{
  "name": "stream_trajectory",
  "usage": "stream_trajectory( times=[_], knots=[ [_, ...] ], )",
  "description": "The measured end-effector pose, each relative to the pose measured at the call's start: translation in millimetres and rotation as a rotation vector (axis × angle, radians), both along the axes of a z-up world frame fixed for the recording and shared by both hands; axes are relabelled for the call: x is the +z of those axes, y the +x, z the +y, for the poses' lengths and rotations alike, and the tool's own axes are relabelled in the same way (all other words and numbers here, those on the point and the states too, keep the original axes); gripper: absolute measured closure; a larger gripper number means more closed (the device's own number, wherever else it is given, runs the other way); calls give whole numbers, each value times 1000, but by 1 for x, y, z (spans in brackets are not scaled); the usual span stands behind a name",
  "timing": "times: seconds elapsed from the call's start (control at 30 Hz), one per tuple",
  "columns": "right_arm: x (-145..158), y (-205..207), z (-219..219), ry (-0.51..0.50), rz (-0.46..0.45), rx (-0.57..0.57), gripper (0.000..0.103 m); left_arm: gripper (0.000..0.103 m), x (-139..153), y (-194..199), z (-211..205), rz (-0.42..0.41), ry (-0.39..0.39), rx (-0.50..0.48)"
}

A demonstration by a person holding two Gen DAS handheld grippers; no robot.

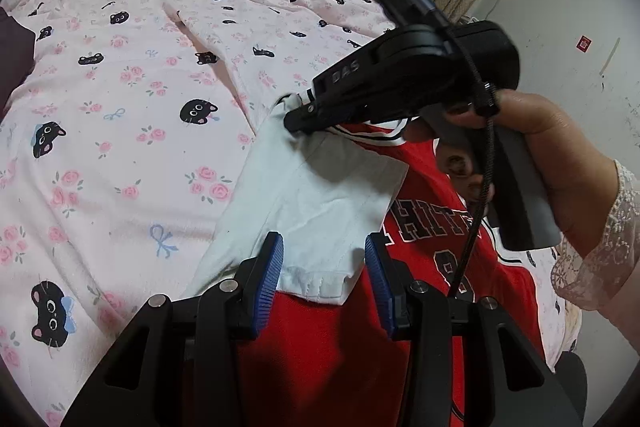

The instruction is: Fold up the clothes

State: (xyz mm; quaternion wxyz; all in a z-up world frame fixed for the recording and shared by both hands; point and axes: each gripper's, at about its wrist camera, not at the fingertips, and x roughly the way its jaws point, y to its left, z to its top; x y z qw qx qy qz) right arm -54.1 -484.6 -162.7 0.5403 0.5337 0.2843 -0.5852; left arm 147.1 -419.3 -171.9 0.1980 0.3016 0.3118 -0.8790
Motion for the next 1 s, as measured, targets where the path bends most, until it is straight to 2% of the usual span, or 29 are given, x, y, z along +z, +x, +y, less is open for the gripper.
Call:
stream_trajectory(
  times=[0.1,0.27,0.4,0.53,0.67,0.77,0.9,1.0],
  knots=[
    [-1,2,1,-8,15,4,90,65,0,1,0,4,9,-3],
    [39,-9,29,-144,-31,-28,88,65,9,4,4,24,0,1],
    [77,-36,71,-277,-71,-114,66,65,27,3,15,68,-57,-5],
    [99,-63,121,-328,-75,-205,62,64,45,-7,30,110,-110,-39],
    [99,-94,178,-316,-76,-293,61,63,54,-25,43,121,-117,-81],
    [93,-114,223,-311,-87,-364,61,54,56,-38,54,118,-120,-100],
    [83,-141,283,-317,-132,-483,49,48,55,-50,66,98,-119,-118],
    [75,-157,319,-322,-174,-553,49,48,53,-57,76,83,-122,-136]
  ],
)
